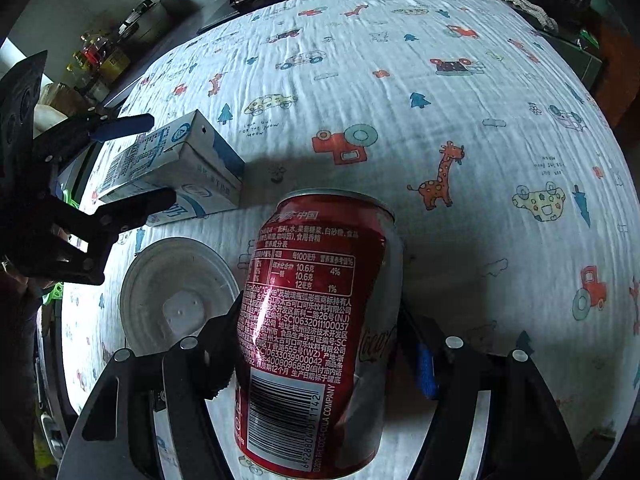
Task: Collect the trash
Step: 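Grasp the white milk carton with the left tool, then drop the milk carton and the cola can into the green basket with both tools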
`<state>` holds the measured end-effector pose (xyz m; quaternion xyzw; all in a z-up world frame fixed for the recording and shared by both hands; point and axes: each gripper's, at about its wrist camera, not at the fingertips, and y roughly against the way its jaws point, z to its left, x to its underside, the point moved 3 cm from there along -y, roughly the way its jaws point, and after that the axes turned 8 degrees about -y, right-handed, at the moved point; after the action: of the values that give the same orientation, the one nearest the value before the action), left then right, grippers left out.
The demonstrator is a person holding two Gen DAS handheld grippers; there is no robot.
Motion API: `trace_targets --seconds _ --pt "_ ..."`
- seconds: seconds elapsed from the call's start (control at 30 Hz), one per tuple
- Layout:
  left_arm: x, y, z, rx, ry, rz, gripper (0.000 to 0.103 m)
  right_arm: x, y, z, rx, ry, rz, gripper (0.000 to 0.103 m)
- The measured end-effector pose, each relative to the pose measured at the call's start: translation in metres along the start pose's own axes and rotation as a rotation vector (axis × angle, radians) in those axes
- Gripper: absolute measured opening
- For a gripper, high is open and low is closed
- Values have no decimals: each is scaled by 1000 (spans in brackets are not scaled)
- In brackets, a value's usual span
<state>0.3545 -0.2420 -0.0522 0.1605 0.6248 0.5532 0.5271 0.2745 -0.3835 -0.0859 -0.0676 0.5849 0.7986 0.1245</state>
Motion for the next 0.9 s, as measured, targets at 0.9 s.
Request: trace_targets --seconds 0.9 --pt "77 84 35 -54 293 -94 40 14 52 31 -36 33 -88 63"
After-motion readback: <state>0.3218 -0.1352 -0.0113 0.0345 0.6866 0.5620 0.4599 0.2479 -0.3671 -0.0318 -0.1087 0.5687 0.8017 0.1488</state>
